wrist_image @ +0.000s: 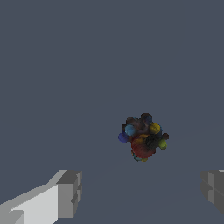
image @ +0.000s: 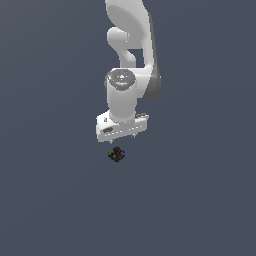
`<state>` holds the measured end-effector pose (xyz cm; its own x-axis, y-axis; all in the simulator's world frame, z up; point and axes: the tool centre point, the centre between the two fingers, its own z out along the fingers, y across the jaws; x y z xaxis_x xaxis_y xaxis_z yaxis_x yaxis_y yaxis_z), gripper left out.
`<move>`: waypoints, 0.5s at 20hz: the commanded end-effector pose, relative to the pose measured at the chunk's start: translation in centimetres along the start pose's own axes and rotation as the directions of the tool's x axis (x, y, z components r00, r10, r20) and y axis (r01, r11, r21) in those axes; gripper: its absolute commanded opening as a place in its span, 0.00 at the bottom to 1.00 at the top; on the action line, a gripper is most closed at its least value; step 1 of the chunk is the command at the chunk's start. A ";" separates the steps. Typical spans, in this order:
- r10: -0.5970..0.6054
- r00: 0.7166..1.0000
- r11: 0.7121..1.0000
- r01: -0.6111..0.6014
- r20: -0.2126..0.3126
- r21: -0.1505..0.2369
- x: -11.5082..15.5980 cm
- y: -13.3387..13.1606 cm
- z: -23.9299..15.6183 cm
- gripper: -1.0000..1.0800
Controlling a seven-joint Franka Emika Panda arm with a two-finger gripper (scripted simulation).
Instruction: Pick up the object and move it to a goal position.
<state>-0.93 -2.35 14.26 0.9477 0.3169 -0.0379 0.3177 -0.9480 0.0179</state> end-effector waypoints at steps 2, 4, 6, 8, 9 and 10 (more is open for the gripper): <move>-0.089 0.996 0.996 0.089 -0.004 0.000 0.0 0.5 0.9 0.96; -0.139 0.990 0.990 0.139 -0.006 0.000 0.0 0.7 1.4 0.96; -0.189 0.982 0.982 0.189 -0.009 0.000 0.0 1.0 1.9 0.96; -0.238 0.971 0.971 0.238 -0.012 0.000 -0.1 1.2 2.4 0.96; -0.262 0.965 0.965 0.262 -0.013 0.000 -0.1 1.3 2.7 0.96; -0.287 0.958 0.958 0.287 -0.014 0.000 -0.1 1.4 2.9 0.96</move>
<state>-0.67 -3.63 11.77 0.8393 0.5429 -0.0291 0.5433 -0.8395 0.0075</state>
